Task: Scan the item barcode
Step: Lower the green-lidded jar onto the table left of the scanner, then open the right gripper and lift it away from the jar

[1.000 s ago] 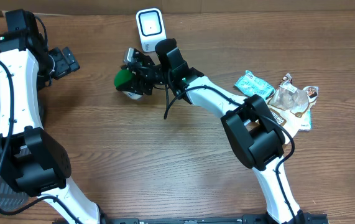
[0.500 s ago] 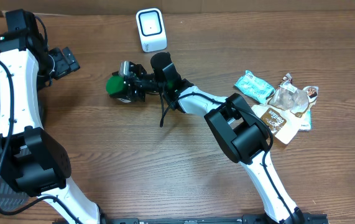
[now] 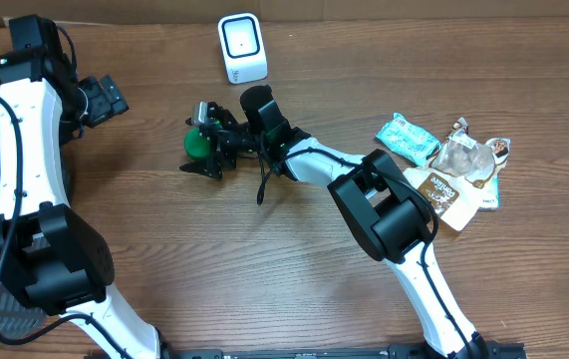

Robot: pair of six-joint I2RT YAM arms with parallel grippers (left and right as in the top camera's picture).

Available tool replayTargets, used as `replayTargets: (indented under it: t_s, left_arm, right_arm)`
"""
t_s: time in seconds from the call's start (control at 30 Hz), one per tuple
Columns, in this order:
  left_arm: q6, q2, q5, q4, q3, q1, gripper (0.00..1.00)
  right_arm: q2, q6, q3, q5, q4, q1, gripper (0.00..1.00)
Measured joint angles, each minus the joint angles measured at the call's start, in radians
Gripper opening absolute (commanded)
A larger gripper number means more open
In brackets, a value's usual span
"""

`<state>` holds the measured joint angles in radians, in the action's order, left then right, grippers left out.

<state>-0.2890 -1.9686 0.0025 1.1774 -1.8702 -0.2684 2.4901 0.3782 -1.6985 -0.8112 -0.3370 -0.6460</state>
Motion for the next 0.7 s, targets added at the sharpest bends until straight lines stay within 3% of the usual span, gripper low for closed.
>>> replayTargets:
  t_s: [0.13, 0.3, 0.47, 0.7]
  left_arm:
    - [0.000, 0.000, 0.000, 0.000, 0.000, 0.000, 0.99]
    - [0.000, 0.000, 0.000, 0.000, 0.000, 0.000, 1.00]
    - [0.000, 0.000, 0.000, 0.000, 0.000, 0.000, 0.99]
    - [0.000, 0.000, 0.000, 0.000, 0.000, 0.000, 0.99]
  right_arm:
    - [0.000, -0.021, 0.000, -0.061, -0.035, 0.014, 1.00]
    - [-0.002, -0.188, 0.000, -0.126, -0.053, 0.063, 1.00]
    - [-0.057, -0.310, 0.001, -0.138, 0.149, 0.141, 1.00]
    - [-0.257, -0.280, 0.001, -0.129, 0.488, 0.217, 1.00]
